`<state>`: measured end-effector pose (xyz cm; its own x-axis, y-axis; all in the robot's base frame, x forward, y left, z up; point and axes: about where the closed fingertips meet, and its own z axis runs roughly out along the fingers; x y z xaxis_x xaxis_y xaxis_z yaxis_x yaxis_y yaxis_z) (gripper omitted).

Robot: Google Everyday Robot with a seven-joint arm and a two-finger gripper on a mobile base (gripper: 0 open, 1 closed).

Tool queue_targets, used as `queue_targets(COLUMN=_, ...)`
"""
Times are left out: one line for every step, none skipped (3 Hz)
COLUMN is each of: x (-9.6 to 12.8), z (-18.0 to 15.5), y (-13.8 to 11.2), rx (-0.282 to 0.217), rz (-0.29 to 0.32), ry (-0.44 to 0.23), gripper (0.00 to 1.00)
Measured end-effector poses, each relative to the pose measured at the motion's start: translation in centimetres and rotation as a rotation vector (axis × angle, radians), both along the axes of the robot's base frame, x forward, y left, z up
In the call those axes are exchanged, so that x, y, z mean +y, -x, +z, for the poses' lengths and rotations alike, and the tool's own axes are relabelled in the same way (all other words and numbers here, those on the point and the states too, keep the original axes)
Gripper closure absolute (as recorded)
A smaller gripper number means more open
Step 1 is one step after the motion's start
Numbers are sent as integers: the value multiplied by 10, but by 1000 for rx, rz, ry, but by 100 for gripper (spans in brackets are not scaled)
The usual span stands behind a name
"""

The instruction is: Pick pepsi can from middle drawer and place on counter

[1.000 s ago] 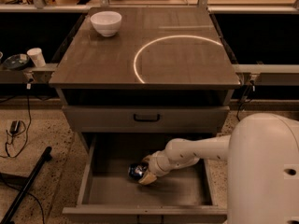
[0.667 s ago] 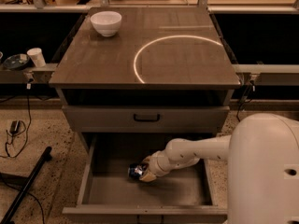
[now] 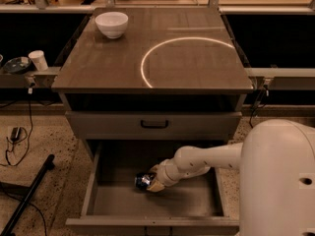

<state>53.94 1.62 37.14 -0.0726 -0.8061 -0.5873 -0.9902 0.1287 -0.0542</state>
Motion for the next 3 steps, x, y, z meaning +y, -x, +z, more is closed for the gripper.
queue_targets(x=0, z=10, y=-1, rx=-2, rz=3, ry=8, gripper=100)
queue_targets(x=-8, z=43, y=-6, rx=-18, rz=-7, ry=7, gripper=100)
queue_targets(x=-5, z=47, y=-1, rx=-16, rz=2, ry=10, gripper=100)
